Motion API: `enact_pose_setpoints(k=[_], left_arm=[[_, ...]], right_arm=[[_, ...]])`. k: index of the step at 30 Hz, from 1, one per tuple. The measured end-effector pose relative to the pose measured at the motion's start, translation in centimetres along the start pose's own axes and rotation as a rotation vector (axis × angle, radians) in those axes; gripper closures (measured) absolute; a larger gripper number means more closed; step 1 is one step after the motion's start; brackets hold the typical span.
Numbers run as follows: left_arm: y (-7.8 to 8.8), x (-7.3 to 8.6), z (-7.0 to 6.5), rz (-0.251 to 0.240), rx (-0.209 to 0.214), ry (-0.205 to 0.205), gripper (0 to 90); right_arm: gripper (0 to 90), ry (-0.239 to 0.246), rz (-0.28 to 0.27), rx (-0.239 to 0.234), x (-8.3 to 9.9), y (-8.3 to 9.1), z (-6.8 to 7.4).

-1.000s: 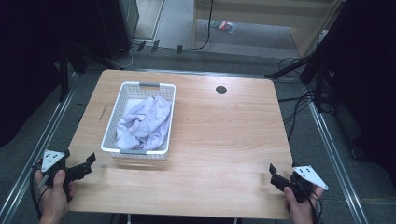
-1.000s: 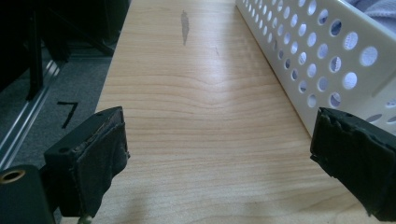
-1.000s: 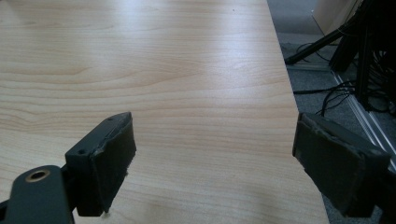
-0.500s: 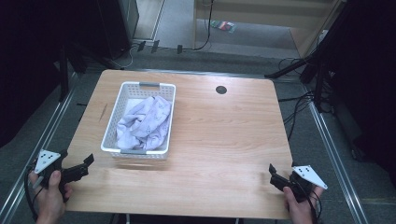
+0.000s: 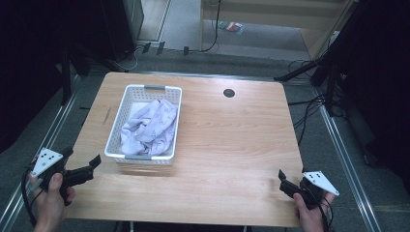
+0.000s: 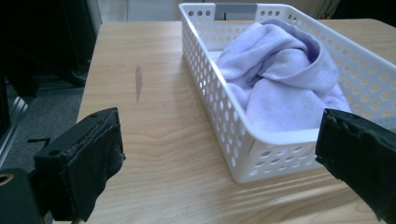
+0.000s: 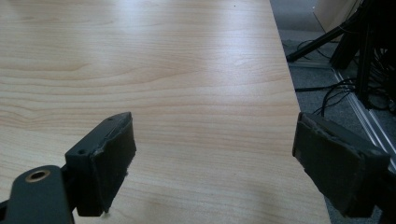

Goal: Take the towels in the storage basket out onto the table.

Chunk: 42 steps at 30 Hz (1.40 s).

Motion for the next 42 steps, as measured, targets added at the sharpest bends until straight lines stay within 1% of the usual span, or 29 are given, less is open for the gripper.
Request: enact_pose_setpoints(k=[2, 3, 4, 6, 7, 8, 9, 11, 12, 13, 16, 22, 25, 27, 28, 32, 34, 36, 37, 38, 39, 41, 42], left_arm=[[-0.1, -0.7, -0.3, -0.001, 0.012, -0.008, 1.4], [-0.1, -0.7, -0.3, -0.001, 0.012, -0.008, 1.4], [-0.3, -1.3, -0.5, 0.008, 0.013, -0.010, 1.4], [-0.6, -1.9, -0.8, 0.007, 0.021, -0.013, 1.4], [-0.6, -1.9, -0.8, 0.007, 0.021, -0.013, 1.3], [-0.9, -2.4, -1.1, 0.013, 0.025, -0.012, 1.4], [-0.9, -2.4, -1.1, 0.013, 0.025, -0.012, 1.4], [-1.2, -2.8, -1.5, 0.016, 0.029, -0.021, 1.4], [-1.5, -3.2, -1.9, 0.022, 0.038, -0.028, 1.4], [-1.5, -3.2, -1.9, 0.022, 0.038, -0.028, 1.4], [-2.2, -3.9, -2.4, 0.031, 0.046, -0.030, 1.4], [-3.1, -4.6, -2.9, 0.047, 0.051, -0.032, 1.4], [-3.3, -4.8, -3.1, 0.054, 0.058, -0.030, 1.4], [-3.8, -5.3, -3.4, 0.063, 0.065, -0.037, 1.4], [-3.9, -5.4, -3.6, 0.066, 0.068, -0.034, 1.4], [-4.5, -5.8, -3.9, 0.074, 0.074, -0.042, 1.4], [-5.2, -6.1, -4.3, 0.082, 0.077, -0.055, 1.4], [-5.6, -6.2, -4.5, 0.098, 0.079, -0.062, 1.4], [-5.6, -6.2, -4.5, 0.098, 0.079, -0.062, 1.4], [-6.1, -6.4, -4.8, 0.110, 0.085, -0.062, 1.4], [-6.1, -6.4, -4.8, 0.110, 0.085, -0.062, 1.4], [-6.9, -6.5, -5.3, 0.126, 0.096, -0.072, 1.4], [-6.9, -6.5, -5.3, 0.126, 0.096, -0.072, 1.4]], right_arm=[[13.4, 0.001, 0.002, -0.002, 0.0, 0.0, 0.0], [13.4, 0.001, 0.002, -0.002, 0.0, 0.0, 0.0], [13.4, 0.000, 0.003, -0.002, 0.0, 0.0, 0.0], [13.4, 0.001, 0.003, -0.001, 0.0, 0.0, 0.0], [13.4, 0.001, 0.003, -0.001, 0.0, 0.0, 0.0], [13.4, -0.001, 0.004, -0.001, 0.0, 0.0, 0.0], [13.4, -0.001, 0.004, -0.001, 0.0, 0.0, 0.0], [13.4, 0.001, 0.003, -0.003, 0.0, -0.1, 0.0], [13.4, 0.004, 0.004, -0.004, 0.0, 0.0, 0.0], [13.4, 0.004, 0.004, -0.004, 0.0, 0.0, 0.0], [13.4, 0.002, 0.002, -0.005, 0.0, 0.0, 0.0], [13.4, 0.001, 0.002, -0.006, 0.0, 0.0, 0.0], [13.4, 0.002, 0.002, -0.005, 0.0, 0.0, 0.0], [13.4, 0.003, 0.002, -0.007, 0.0, 0.0, 0.1], [13.4, 0.003, 0.001, -0.007, 0.0, 0.0, 0.1], [13.4, 0.003, 0.001, -0.007, 0.0, 0.0, 0.1], [13.4, 0.002, 0.002, -0.007, 0.0, 0.0, 0.1], [13.4, 0.003, 0.001, -0.007, 0.0, 0.0, 0.1], [13.4, 0.003, 0.001, -0.007, 0.0, 0.0, 0.1], [13.4, 0.004, 0.001, -0.006, 0.0, 0.0, 0.1], [13.4, 0.003, 0.000, -0.006, 0.0, 0.0, 0.1], [13.4, 0.002, 0.001, -0.007, 0.0, 0.0, 0.1], [13.4, 0.003, 0.001, -0.007, 0.0, 0.0, 0.1]])
Point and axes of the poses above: each handheld gripper's, and its own axes: y roughly backward along the jaws, x roughly out of its underside, z roughly to its left, the point moved 7 cm from there along -y, roughly forward along the jaws, and after that the axes turned 13 degrees about -z, right-handed, at the moved point
